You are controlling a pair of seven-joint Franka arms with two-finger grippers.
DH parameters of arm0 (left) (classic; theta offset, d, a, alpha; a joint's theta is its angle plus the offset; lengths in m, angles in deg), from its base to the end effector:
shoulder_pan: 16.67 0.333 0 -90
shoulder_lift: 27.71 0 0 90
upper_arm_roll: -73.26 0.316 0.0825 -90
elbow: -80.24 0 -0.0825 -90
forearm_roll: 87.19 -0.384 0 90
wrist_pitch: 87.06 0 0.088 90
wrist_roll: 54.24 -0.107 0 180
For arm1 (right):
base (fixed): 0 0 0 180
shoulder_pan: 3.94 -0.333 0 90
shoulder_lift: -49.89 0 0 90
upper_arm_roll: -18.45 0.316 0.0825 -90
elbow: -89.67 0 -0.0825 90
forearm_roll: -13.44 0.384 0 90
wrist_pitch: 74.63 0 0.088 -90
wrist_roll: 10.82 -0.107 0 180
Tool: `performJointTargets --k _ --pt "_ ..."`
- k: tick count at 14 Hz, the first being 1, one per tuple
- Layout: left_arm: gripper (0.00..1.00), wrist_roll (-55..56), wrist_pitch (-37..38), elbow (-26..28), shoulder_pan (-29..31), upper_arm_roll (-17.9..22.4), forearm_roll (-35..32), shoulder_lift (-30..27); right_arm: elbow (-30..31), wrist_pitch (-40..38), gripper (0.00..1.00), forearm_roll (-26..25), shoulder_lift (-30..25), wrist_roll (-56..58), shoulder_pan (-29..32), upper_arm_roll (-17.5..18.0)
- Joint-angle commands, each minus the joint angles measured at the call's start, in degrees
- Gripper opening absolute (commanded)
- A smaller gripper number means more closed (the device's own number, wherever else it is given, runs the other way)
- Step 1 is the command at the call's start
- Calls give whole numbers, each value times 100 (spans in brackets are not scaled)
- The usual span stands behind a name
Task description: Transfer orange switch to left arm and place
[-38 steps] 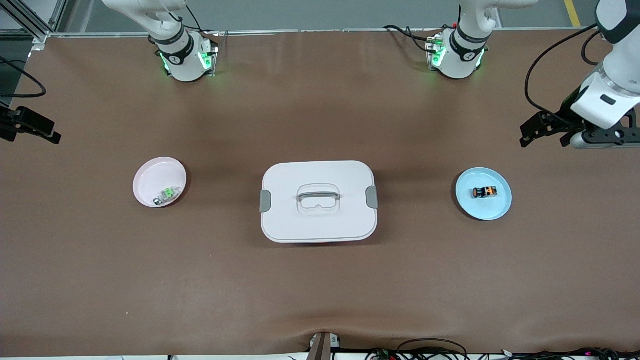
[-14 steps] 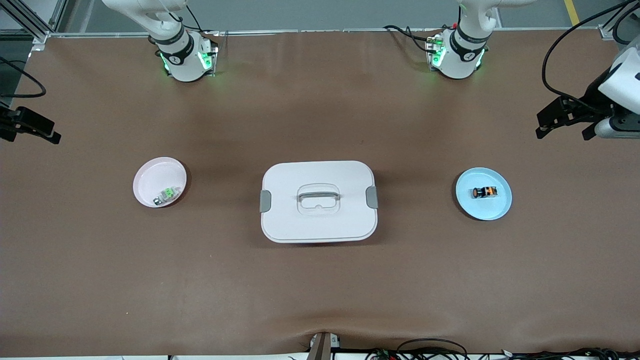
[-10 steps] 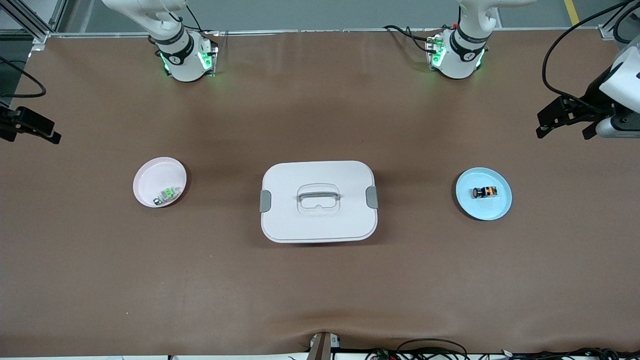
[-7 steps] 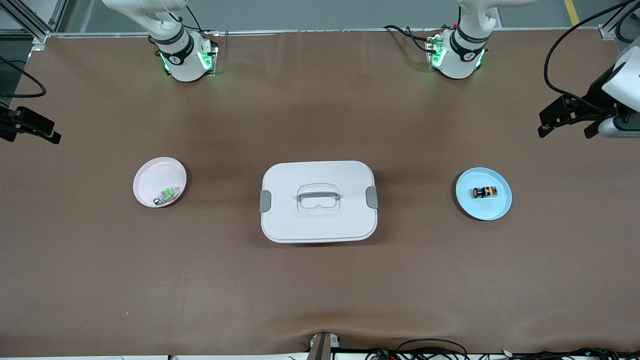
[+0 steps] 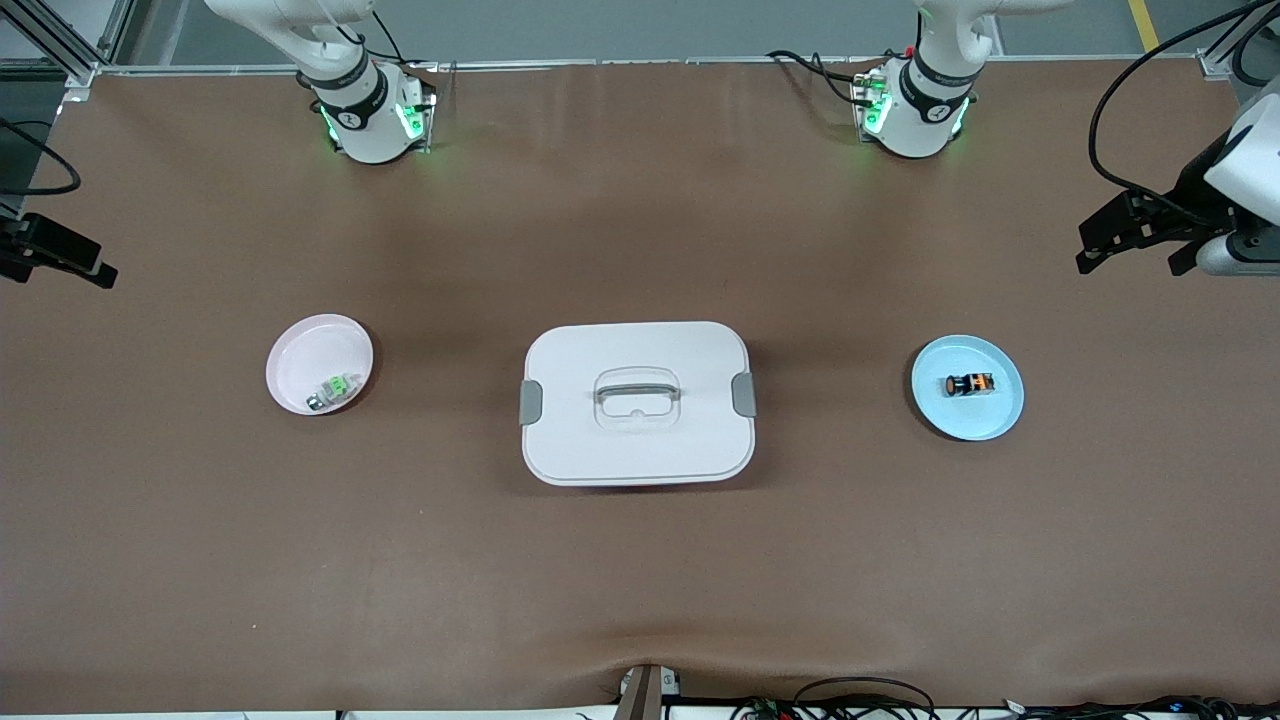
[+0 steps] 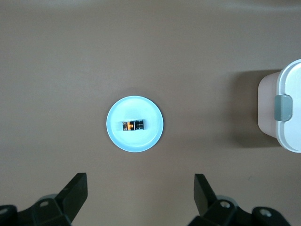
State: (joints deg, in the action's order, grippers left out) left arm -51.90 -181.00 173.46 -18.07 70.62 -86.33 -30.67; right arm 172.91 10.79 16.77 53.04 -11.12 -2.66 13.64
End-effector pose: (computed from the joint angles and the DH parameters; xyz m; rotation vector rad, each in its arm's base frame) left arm 0.5436 -0.0406 0.6324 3.1235 -0.0455 0.0990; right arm 0.5616 -0.0518 0.6423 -3.0829 0.1655 0.0217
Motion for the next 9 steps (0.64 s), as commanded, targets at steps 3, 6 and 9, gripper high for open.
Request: performJointTargets --k 3,6,9 --pt "100 38 121 -128 -18 18 -25 24 26 9 100 10 -87 -49 30 59" --pt "100 38 112 -172 -26 1 -34 24 34 27 100 -69 -87 -57 21 68" --pt "100 38 112 -164 -26 -8 -34 15 34 44 100 -113 -87 -49 4 68"
